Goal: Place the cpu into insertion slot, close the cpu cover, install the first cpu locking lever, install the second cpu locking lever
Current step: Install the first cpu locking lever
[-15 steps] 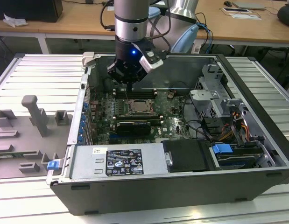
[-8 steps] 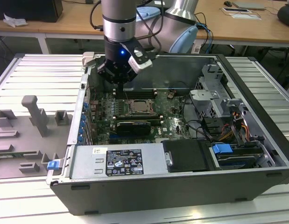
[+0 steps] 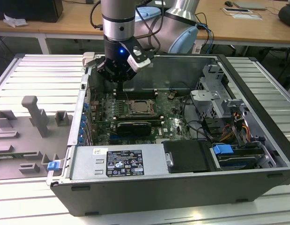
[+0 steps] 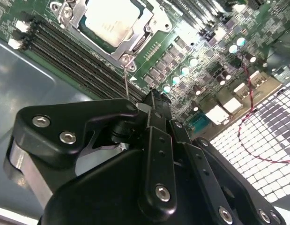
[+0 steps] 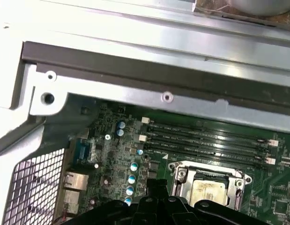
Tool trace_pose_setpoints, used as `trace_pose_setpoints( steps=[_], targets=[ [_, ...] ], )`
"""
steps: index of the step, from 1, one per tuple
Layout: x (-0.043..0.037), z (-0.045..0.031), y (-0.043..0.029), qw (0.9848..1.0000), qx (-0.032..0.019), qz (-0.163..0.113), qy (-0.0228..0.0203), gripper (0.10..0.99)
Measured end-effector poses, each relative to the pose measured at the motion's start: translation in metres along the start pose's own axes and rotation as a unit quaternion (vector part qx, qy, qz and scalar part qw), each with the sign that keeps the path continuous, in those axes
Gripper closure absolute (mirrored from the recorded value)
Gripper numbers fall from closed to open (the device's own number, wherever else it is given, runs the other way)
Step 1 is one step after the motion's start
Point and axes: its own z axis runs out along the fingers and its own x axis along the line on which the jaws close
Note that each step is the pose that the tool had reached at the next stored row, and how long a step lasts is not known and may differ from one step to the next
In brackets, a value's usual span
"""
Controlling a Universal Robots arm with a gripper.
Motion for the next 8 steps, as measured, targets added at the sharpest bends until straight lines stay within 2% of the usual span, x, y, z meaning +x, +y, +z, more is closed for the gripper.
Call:
trace_pose_setpoints(
  steps=[4,8],
  targets=[
    [-0.0006,0.0017,0.006,1.0,-0.0004,0.0,-0.0001,0.98],
    [-0.0027,0.0024,0.0069,1.0,-0.0005,0.001,-0.0002,0.98]
  ],
)
